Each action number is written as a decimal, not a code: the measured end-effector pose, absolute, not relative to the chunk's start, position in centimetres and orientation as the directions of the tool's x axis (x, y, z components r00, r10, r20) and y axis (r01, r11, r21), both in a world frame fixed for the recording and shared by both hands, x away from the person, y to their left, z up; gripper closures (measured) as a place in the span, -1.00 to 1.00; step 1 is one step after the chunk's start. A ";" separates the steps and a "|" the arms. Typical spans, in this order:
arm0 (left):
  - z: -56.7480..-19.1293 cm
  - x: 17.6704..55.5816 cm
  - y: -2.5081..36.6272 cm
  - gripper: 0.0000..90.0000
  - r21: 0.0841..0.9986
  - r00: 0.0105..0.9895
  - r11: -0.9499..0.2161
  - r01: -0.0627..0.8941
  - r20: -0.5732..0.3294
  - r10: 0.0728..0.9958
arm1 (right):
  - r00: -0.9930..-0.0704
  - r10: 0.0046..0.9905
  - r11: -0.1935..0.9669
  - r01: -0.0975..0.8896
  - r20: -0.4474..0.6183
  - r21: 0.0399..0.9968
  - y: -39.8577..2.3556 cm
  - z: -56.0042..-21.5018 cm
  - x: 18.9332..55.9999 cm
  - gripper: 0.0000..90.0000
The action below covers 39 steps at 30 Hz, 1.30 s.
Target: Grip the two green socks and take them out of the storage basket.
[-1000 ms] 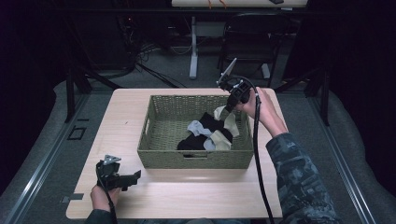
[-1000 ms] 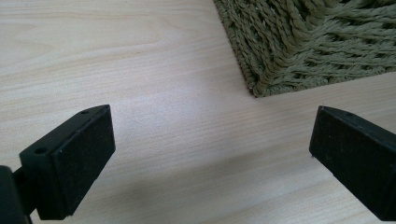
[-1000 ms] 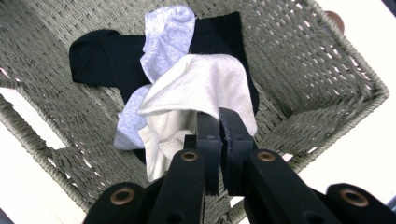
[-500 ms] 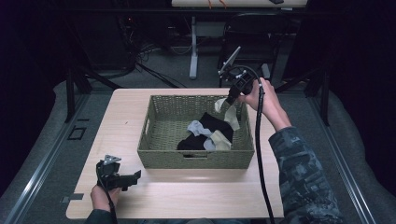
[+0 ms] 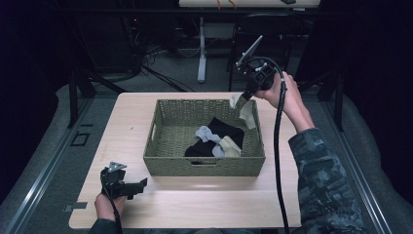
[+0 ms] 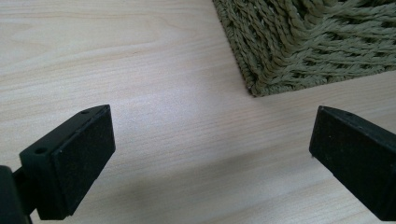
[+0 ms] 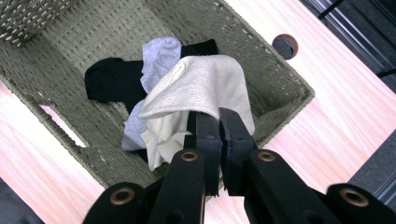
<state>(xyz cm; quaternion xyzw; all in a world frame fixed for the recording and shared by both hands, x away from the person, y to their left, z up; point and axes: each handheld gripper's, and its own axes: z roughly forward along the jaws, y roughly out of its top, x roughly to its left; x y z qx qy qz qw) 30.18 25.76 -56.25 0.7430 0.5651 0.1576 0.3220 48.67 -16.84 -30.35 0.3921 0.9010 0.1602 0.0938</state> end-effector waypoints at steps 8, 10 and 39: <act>-56.2 30.1 25.8 -1.00 0.657 0.310 -0.156 0.738 -0.125 0.942 | -0.644 0.764 0.605 0.694 -0.040 0.389 -19.1 -29.5 48.1 0.95; -56.2 30.1 25.8 -1.00 0.655 0.310 -0.156 0.740 -0.127 0.942 | -0.637 0.770 0.597 0.697 -0.041 0.397 -19.8 -29.2 47.9 0.95; -56.2 30.1 25.8 -1.00 0.650 0.309 -0.155 0.744 -0.129 0.942 | -0.456 0.889 0.437 0.833 -0.025 0.340 -29.9 -35.2 47.4 0.95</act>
